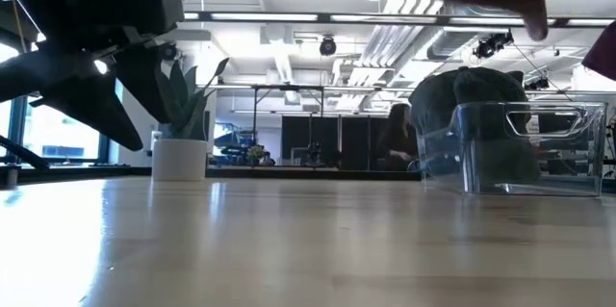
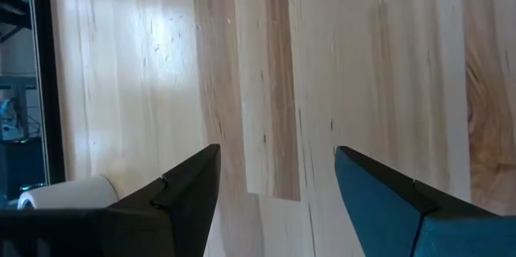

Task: Pick & Place hat
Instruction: Put the red cap into the bottom transparent bin

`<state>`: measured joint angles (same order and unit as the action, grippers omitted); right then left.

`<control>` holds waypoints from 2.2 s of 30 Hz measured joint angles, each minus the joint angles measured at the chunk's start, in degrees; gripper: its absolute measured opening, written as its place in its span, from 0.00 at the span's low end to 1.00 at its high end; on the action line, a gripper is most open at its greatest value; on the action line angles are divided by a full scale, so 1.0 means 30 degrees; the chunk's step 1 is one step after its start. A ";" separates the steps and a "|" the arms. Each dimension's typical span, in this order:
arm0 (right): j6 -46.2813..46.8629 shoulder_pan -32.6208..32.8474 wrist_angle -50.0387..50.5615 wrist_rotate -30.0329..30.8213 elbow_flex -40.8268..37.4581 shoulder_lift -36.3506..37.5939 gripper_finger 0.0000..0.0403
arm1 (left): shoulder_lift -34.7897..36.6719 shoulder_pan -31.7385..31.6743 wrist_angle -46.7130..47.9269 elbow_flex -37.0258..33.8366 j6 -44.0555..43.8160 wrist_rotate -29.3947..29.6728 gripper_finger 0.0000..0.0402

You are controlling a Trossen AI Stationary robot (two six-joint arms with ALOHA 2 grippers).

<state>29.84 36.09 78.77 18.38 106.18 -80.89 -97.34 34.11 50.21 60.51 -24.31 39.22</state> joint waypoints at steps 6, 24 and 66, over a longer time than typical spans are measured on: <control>0.6399 0.2476 0.2505 -0.0384 0.0100 0.1052 0.14 | 0.0000 0.0005 -0.0253 0.0000 -0.0002 0.0111 0.59; 1.9846 0.8967 0.3776 0.0664 -0.2500 0.1400 0.14 | 0.0000 -0.0002 -0.1291 0.0000 0.0566 0.0979 0.59; 2.2230 0.8746 0.3741 -0.0860 -1.3067 0.2672 0.30 | -0.0015 -0.2692 -0.4324 0.0022 0.2659 0.1196 0.59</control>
<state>96.53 62.33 90.00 15.80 66.98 -72.87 -97.38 26.04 37.24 60.58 -16.33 42.80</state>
